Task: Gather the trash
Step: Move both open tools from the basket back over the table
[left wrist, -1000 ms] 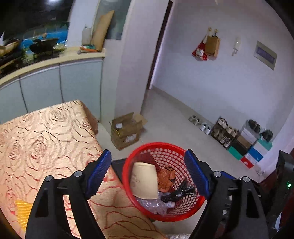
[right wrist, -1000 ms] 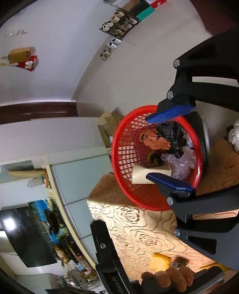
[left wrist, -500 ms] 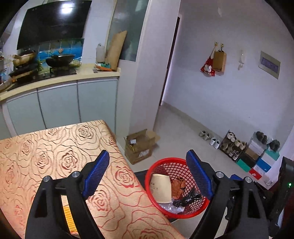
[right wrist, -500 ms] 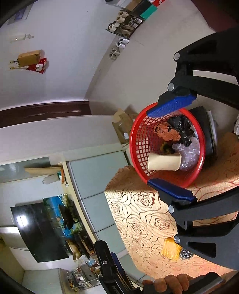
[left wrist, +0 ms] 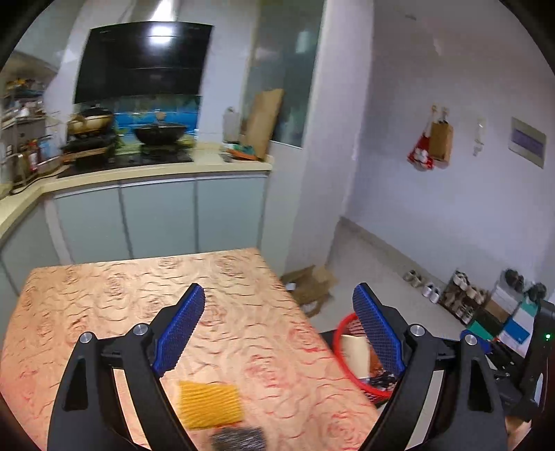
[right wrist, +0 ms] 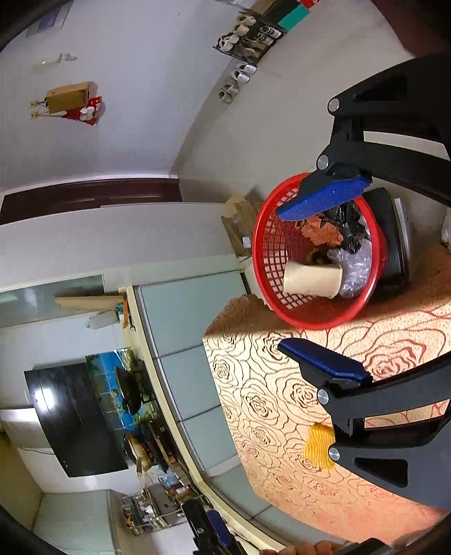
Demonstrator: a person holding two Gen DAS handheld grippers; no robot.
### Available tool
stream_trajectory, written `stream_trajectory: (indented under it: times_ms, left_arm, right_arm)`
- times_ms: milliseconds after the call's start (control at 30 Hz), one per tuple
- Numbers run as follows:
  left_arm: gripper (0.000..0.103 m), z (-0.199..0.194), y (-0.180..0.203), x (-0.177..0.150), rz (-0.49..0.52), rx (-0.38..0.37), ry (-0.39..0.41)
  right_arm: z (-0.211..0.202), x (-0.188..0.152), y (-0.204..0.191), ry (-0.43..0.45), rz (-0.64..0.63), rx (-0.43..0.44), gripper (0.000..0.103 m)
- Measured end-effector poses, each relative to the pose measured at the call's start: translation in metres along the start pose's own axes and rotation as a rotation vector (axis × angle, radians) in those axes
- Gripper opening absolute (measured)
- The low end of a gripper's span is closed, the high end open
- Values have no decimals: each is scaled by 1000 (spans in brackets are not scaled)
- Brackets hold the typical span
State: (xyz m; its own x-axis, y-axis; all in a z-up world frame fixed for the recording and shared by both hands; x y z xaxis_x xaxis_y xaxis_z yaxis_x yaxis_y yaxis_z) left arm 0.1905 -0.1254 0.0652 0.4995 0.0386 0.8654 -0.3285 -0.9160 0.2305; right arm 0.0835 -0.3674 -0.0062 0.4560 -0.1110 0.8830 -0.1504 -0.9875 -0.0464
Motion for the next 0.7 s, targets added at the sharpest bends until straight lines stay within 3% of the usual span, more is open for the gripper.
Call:
stream_trajectory:
  times_ms: [300, 700]
  left_arm:
    - [85, -37, -65, -16, -34, 130, 14]
    - [85, -49, -118, -59, -79, 207, -46]
  right_arm:
    - [-2, 2, -30, 0, -36, 55, 68]
    - [5, -10, -88, -47, -125, 153, 69]
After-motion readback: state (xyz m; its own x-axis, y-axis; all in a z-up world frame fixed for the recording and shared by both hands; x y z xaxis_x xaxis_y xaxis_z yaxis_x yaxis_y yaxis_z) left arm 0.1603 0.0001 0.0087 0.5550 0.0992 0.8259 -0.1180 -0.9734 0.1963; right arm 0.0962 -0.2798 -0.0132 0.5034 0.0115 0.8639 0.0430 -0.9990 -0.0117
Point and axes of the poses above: each gripper's, at about its wrist camera, not at the fingertips, and z roughly the way its jaws point, y to its right, x to its top, the point moved 5 cm from there along z, roughly the way its jaws point, and after that the axes turned 6 degrees about -z, right-handed, at the moved point
